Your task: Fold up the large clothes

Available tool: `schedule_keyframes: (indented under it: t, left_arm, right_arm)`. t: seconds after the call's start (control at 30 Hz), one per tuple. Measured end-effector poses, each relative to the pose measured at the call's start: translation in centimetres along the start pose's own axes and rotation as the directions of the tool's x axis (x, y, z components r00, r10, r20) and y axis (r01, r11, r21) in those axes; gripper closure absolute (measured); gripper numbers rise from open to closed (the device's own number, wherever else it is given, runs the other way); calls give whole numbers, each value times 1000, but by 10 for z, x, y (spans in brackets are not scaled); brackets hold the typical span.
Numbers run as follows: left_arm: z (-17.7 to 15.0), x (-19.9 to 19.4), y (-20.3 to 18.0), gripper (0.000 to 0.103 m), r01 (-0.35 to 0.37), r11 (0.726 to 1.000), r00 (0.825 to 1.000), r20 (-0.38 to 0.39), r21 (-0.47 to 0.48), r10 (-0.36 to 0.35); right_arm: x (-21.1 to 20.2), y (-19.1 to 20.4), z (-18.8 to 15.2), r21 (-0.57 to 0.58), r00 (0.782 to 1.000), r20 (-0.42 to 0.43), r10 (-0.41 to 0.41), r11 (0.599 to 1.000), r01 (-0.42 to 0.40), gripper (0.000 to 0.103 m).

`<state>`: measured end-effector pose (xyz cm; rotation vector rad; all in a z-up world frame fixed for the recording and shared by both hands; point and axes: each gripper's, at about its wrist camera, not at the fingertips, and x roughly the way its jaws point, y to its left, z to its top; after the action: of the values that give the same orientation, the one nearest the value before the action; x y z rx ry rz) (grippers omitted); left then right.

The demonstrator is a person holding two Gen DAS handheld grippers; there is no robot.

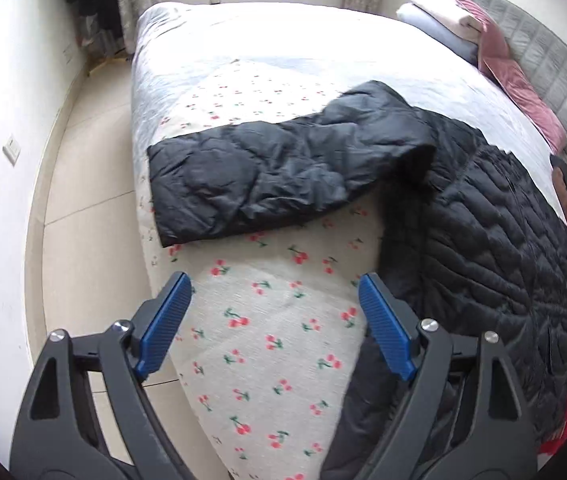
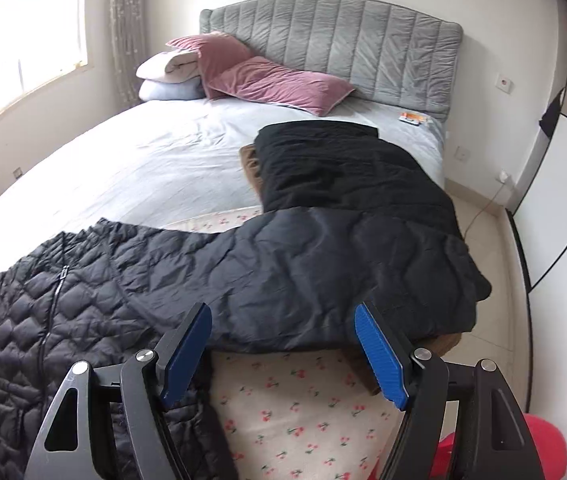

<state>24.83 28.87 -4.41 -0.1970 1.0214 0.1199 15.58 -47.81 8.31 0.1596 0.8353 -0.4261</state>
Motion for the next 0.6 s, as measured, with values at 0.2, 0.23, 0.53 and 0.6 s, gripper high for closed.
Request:
schedule_keyframes:
  t: [0.2,0.23,0.53,0.6]
  left_arm:
    - [22,63,72,19,-63,981,997,-63,-186,52]
    - [25,73,79,21,-47,974,997,-72,-222,31]
    - [86,61,66,94,-114,978,988,87,-176,131]
    - [111,40,73,93,-265,943,935,187,-203,303]
  right_arm:
    - [2,61,-37,-107,996,-40,75,991,-79,28]
    - [4,68,-42,-122,996,-47,81,989,-86,28]
    - [22,109,-72,-220,989,-131,69,971,-97,28]
    - [25,110,-70,-234,989,-137,58,968,-89,28]
